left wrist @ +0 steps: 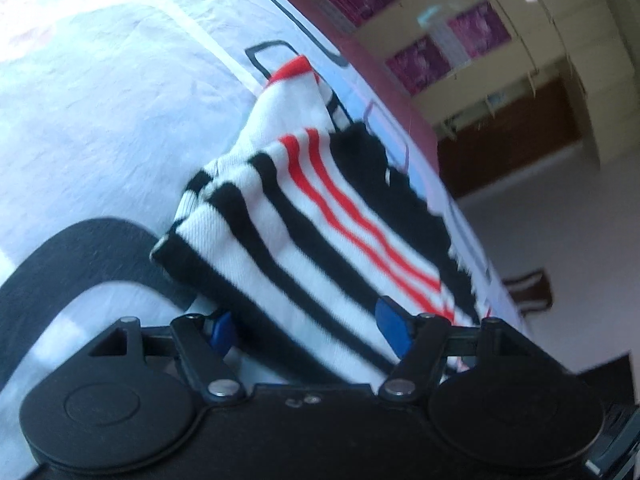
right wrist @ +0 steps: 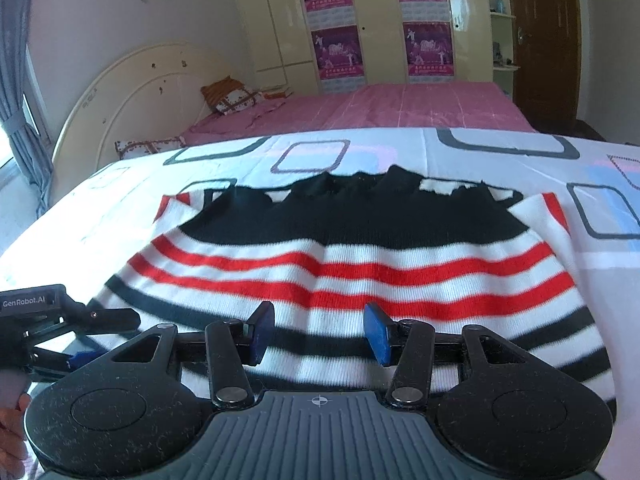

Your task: Fold small clothes

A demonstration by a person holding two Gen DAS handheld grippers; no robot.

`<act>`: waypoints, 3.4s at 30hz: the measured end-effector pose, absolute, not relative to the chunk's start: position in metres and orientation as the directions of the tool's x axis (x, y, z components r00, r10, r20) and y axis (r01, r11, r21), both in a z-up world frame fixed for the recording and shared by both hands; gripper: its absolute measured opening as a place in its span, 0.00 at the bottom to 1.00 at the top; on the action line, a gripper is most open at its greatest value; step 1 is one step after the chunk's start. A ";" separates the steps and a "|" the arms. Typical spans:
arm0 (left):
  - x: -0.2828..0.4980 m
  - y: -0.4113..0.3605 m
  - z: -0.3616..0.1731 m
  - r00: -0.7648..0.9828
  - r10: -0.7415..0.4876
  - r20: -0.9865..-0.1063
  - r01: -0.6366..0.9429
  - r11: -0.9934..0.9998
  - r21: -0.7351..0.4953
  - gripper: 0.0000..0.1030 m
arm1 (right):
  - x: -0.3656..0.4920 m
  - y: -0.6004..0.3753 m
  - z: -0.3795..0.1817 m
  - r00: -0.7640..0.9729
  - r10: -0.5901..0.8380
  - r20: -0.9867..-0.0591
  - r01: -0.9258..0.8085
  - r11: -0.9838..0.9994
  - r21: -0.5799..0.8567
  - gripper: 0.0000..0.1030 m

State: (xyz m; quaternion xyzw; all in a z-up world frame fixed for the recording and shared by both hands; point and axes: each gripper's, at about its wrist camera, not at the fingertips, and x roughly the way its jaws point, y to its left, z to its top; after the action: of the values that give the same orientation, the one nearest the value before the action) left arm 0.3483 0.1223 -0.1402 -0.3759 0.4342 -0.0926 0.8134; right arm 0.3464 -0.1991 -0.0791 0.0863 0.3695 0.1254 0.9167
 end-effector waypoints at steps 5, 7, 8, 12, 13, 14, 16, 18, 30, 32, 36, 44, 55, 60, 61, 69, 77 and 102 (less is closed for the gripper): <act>0.367 0.125 -0.146 0.655 -0.466 -0.596 -0.198 0.655 -0.729 0.64 | 0.368 -0.194 -0.083 0.707 0.281 -0.649 -0.159 0.957 0.241 0.48; 0.375 0.125 -0.148 0.669 -0.457 -0.587 -0.202 0.647 -0.735 0.63 | 0.374 -0.190 -0.085 0.709 0.278 -0.648 -0.160 0.958 0.236 0.48; 0.377 0.125 -0.149 0.675 -0.453 -0.583 -0.204 0.644 -0.737 0.62 | 0.376 -0.188 -0.087 0.712 0.270 -0.648 -0.157 0.961 0.227 0.48; 0.381 0.126 -0.152 0.693 -0.430 -0.579 -0.207 0.652 -0.730 0.44 | 0.385 -0.177 -0.115 0.664 0.233 -0.711 -0.169 0.972 0.162 0.48; 0.380 0.127 -0.153 0.695 -0.425 -0.579 -0.206 0.654 -0.728 0.39 | 0.383 -0.176 -0.116 0.673 0.226 -0.704 -0.182 0.974 0.138 0.48; 0.379 0.129 -0.154 0.697 -0.424 -0.578 -0.205 0.654 -0.728 0.38 | 0.384 -0.175 -0.115 0.670 0.222 -0.708 -0.183 0.974 0.131 0.48; 0.378 0.131 -0.155 0.701 -0.423 -0.575 -0.201 0.656 -0.728 0.36 | 0.385 -0.178 -0.108 0.677 0.229 -0.699 -0.168 0.973 0.156 0.48; 0.376 0.132 -0.154 0.708 -0.418 -0.569 -0.201 0.654 -0.730 0.33 | 0.381 -0.180 -0.106 0.706 0.209 -0.677 -0.144 0.978 0.152 0.48; 0.379 0.131 -0.152 0.691 -0.411 -0.594 -0.222 0.662 -0.716 0.34 | 0.383 -0.170 -0.119 0.681 0.175 -0.711 -0.162 0.983 0.086 0.48; 0.380 0.130 -0.152 0.690 -0.411 -0.596 -0.225 0.661 -0.716 0.34 | 0.382 -0.169 -0.119 0.681 0.171 -0.712 -0.159 0.984 0.084 0.48; 0.380 0.129 -0.151 0.692 -0.400 -0.600 -0.227 0.669 -0.708 0.33 | 0.382 -0.169 -0.118 0.677 0.168 -0.717 -0.158 0.984 0.082 0.48; 0.372 0.123 -0.139 0.717 -0.362 -0.596 -0.209 0.704 -0.679 0.22 | 0.387 -0.177 -0.109 0.644 0.210 -0.736 -0.194 0.975 0.108 0.48; 0.359 0.073 -0.082 0.804 -0.265 -0.532 -0.089 0.831 -0.549 0.18 | 0.369 -0.239 -0.088 0.684 0.311 -0.660 -0.196 0.950 0.244 0.48; 0.362 0.017 -0.047 0.830 -0.294 -0.475 0.069 0.897 -0.436 0.18 | 0.361 -0.279 -0.086 0.695 0.312 -0.648 -0.161 0.945 0.283 0.48; 0.363 0.004 -0.043 0.830 -0.308 -0.465 0.103 0.904 -0.415 0.18 | 0.359 -0.287 -0.085 0.698 0.309 -0.646 -0.149 0.945 0.292 0.48; 0.355 -0.127 -0.047 0.736 -0.477 -0.480 0.421 0.878 -0.227 0.18 | 0.340 -0.358 -0.084 0.728 0.230 -0.646 -0.021 0.949 0.314 0.48; 0.304 -0.187 -0.101 0.666 -0.460 -0.587 0.583 0.812 0.024 0.36 | 0.326 -0.400 -0.078 0.750 0.198 -0.631 0.046 0.936 0.349 0.48; 0.306 -0.070 -0.060 0.736 -0.382 -0.559 0.326 0.924 -0.202 0.60 | 0.396 -0.371 -0.111 0.639 0.455 -0.620 -0.017 0.814 0.580 0.48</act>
State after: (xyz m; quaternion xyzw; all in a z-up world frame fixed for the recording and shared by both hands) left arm 0.3056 -0.0701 -0.0599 -0.0455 0.3098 -0.1901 0.9305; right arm 0.3957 -0.3711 -0.1110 0.2723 0.4022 0.1367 0.8634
